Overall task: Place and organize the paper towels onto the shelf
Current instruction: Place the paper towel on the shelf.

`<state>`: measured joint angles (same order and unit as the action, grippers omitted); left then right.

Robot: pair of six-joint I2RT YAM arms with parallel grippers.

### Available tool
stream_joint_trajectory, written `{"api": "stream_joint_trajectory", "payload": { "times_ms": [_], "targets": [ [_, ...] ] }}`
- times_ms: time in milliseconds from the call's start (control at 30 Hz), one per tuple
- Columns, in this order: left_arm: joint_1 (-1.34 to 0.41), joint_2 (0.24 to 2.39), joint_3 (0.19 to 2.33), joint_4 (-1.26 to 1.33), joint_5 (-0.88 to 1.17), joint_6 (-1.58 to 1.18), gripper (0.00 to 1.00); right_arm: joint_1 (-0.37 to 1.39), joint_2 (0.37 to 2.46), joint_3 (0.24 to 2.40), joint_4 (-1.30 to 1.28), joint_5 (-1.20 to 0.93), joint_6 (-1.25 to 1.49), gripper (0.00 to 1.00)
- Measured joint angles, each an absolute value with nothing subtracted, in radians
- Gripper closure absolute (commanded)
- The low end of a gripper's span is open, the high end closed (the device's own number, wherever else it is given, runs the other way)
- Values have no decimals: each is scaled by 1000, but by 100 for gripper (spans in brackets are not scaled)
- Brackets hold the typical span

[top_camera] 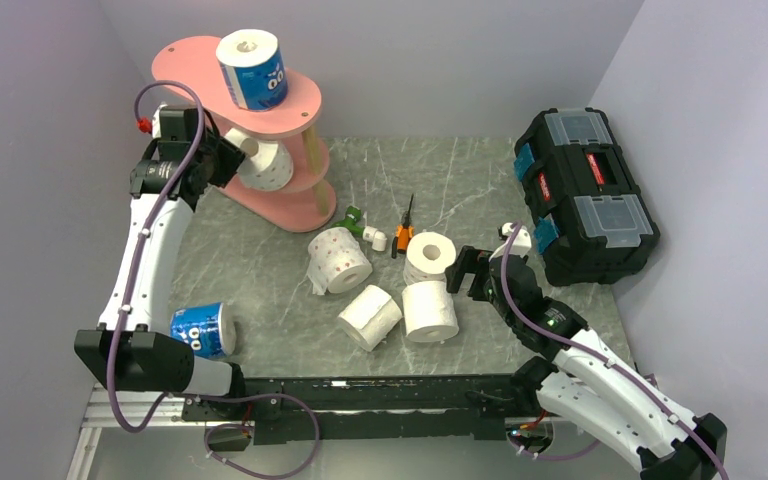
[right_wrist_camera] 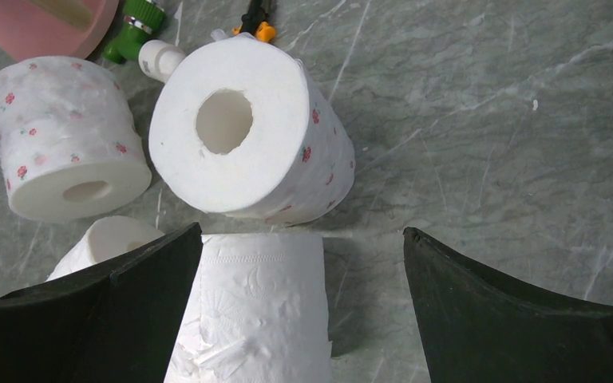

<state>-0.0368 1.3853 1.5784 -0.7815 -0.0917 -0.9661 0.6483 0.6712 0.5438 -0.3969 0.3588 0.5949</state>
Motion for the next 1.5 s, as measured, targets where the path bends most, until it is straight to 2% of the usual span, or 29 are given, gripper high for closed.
{"api": "stream_joint_trajectory", "payload": {
  "times_ms": [300, 667, 1267, 1400, 1500],
  "targets": [
    [-37, 1393, 1561, -756, -67, -1007, 64, 648, 672, 543, -397, 360, 595, 1],
    [-37, 1393, 1541, -736, -49, -1016, 50, 648, 674, 543, -397, 361, 595, 1],
    [-36, 1388, 1513, -666, -30, -1015, 44, 648, 675, 543, -397, 361, 595, 1],
    [-36, 1370, 1492, -654, -25, -1011, 38, 648, 675, 543, -397, 361, 595, 1],
    [-36, 1342, 1467, -654, -23, -1005, 28, 648, 675, 543, -397, 361, 595, 1]
  ]
}}
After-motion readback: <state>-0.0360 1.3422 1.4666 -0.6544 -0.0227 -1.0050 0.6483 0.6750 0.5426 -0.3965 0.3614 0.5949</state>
